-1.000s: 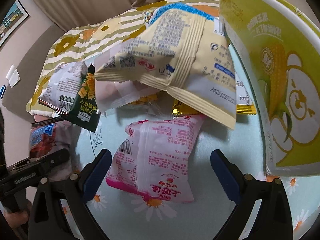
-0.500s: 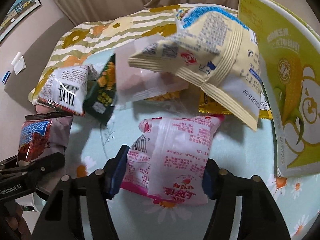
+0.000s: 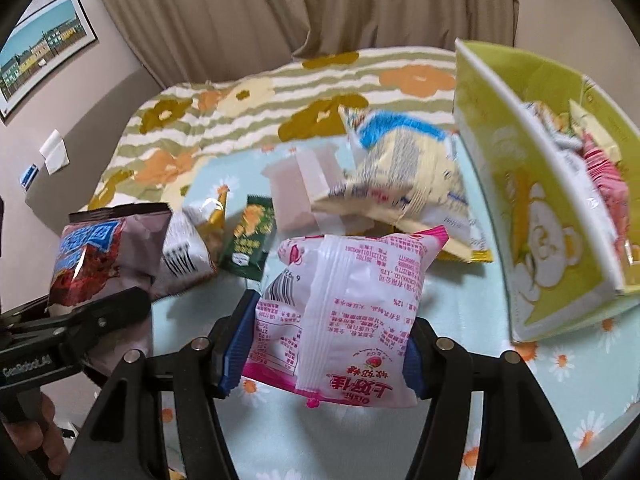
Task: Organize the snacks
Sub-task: 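Carry both bags over the cardboard box and open both tools to drop them, then move both tools back over the remaining snacks on the table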
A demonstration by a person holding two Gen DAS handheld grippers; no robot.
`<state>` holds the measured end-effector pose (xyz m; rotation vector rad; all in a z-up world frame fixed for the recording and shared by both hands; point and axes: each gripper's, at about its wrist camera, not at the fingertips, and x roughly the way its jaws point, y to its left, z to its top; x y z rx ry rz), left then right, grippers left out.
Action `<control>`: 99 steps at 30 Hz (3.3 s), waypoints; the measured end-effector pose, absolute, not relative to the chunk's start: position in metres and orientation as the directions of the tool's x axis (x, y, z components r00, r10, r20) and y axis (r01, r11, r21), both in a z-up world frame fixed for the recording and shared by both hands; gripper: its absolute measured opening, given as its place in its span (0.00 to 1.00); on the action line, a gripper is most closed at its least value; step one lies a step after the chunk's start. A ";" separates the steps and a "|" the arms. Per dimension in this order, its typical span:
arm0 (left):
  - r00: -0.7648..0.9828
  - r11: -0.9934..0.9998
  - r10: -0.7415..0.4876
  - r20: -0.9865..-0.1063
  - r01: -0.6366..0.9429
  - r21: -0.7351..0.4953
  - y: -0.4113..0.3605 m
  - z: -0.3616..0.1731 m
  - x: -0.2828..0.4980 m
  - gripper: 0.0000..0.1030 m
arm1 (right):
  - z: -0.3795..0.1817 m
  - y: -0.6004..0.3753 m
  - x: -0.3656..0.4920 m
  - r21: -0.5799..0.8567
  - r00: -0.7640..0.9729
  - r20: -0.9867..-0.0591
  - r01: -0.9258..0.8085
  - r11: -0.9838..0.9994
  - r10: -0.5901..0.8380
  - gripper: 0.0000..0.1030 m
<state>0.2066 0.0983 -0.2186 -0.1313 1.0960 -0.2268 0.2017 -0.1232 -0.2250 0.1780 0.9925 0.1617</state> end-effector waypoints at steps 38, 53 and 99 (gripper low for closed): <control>0.460 0.891 -0.432 -0.776 0.348 -0.291 -0.254 -0.143 0.265 0.65 | -0.124 -0.439 0.203 0.260 0.655 -0.726 -0.019 0.965 0.208 0.57; 0.437 0.908 -0.384 -0.813 0.336 -0.249 -0.240 -0.158 0.249 1.00 | -0.150 -0.455 0.209 0.312 0.616 -0.743 -0.026 0.950 0.261 0.57; 0.661 0.973 -0.159 -0.733 -0.019 -0.228 -0.062 -0.113 0.157 1.00 | -0.104 -0.341 0.203 0.281 0.626 -0.632 -0.364 0.888 0.457 1.00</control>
